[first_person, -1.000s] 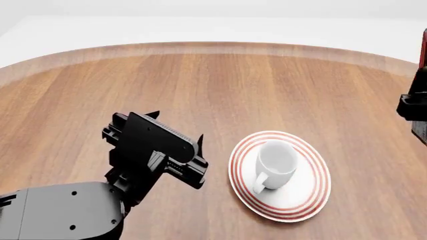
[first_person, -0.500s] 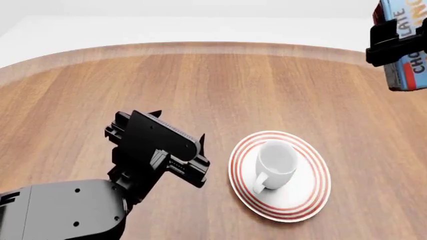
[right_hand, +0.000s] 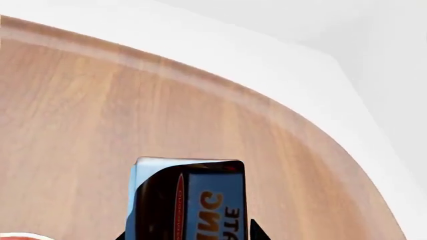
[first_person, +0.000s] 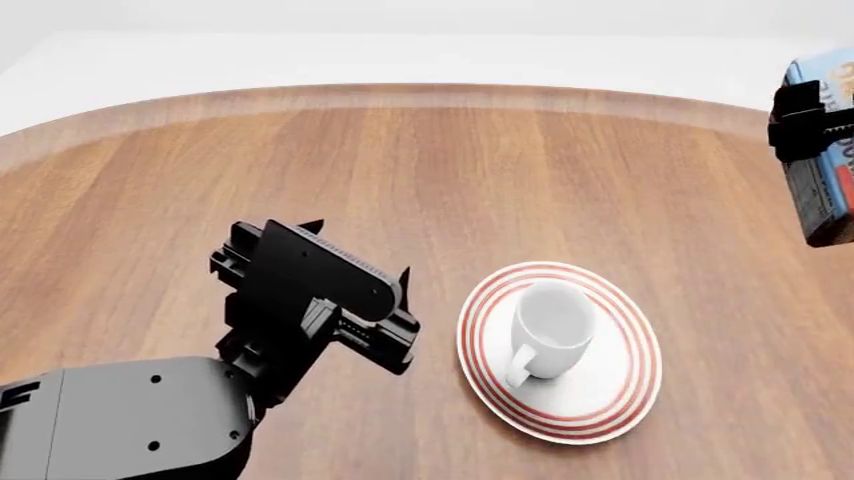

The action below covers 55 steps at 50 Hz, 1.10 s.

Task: Pick up the white mug and put it on the plate, and put the chocolate pudding to the right of the plate.

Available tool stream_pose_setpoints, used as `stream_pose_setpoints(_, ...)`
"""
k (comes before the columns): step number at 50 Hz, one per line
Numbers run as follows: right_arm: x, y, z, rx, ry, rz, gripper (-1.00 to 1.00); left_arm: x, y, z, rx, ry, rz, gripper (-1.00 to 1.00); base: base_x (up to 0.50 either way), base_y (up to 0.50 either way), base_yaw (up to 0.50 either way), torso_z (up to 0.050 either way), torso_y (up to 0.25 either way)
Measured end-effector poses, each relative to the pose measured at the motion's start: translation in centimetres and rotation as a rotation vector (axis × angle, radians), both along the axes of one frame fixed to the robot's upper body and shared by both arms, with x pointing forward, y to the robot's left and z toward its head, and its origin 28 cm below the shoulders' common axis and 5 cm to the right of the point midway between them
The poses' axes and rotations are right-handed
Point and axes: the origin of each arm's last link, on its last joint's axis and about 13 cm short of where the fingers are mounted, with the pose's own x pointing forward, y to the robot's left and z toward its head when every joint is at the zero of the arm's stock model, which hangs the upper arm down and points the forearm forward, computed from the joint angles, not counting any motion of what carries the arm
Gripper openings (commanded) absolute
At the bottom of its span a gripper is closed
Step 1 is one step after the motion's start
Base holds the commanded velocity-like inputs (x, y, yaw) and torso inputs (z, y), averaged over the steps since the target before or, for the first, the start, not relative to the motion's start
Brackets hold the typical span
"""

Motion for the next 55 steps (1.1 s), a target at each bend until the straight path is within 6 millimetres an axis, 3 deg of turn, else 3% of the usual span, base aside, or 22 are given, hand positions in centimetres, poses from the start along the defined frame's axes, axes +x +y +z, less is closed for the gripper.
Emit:
stream_pose_setpoints(22,-0.7,-1.9,-4.5,0.084,0.196,0.075,-1.00,0.0,0.1,0.0,-0.001,0.001,0.004,1.00,0.00,0.00,0.00,0.000,0.000)
stream_pose_setpoints(43,-1.3,-3.0,-9.1,0.283,0.190,0.090,-1.00,0.0,0.1,-0.4,-0.007,0.009,0.004,1.00,0.00,0.00,0.00,0.000,0.000)
stream_pose_setpoints(55,-1.6,-3.6,-10.6,0.377,0.159,0.066,-1.00,0.1,0.1,-0.5,-0.010,0.013,0.003,1.00,0.00,0.00,0.00,0.000,0.000)
